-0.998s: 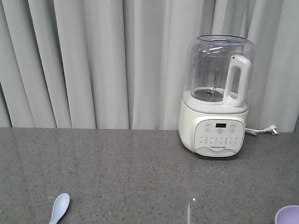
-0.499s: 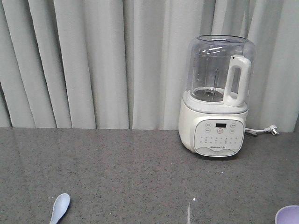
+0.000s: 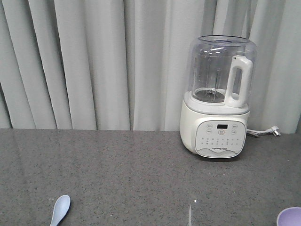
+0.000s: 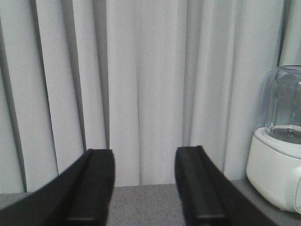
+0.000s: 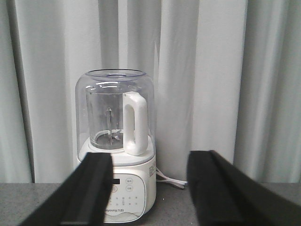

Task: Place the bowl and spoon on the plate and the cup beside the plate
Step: 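Grasp the white spoon with the left gripper and the bowl rim with the right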

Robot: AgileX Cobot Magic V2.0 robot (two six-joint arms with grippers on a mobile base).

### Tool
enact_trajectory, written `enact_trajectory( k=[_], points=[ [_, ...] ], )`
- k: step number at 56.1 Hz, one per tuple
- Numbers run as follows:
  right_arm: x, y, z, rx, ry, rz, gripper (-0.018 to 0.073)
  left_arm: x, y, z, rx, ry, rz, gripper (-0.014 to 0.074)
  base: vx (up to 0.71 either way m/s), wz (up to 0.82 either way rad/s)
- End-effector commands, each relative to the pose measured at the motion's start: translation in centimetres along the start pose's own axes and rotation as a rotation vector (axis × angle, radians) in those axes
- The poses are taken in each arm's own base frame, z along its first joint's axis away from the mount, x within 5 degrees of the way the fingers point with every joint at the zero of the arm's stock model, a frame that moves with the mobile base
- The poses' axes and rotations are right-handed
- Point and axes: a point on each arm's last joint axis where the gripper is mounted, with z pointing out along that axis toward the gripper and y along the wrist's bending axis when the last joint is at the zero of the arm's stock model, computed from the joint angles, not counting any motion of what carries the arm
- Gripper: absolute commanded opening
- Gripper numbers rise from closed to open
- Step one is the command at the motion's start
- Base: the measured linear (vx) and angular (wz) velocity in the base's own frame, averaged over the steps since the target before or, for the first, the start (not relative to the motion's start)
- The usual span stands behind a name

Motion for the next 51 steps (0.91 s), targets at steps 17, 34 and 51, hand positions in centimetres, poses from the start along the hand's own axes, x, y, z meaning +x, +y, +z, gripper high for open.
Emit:
enact_trajectory(
  k=[17, 34, 51],
  points=[
    [-2.0, -0.1, -0.4, 0.008, -0.139, -0.001, 0.0691, -0.5, -0.9, 2.4, 0.066, 0.206, 0.049, 0.0549, 0.00, 0.00],
    [-2.0, -0.1, -0.4, 0.008, -0.137, -0.002, 0.0596, 7.7, -2.9, 10.0, 0.135, 0.716, 0.048, 0.0512, 0.00, 0.00],
    [-1.8, 0.0, -0.4, 0.007, -0.118, -0.006, 0.0578, 16.9, -3.0, 14.2, 0.048, 1.104, 0.015, 0.0512, 0.00, 0.00]
  ],
)
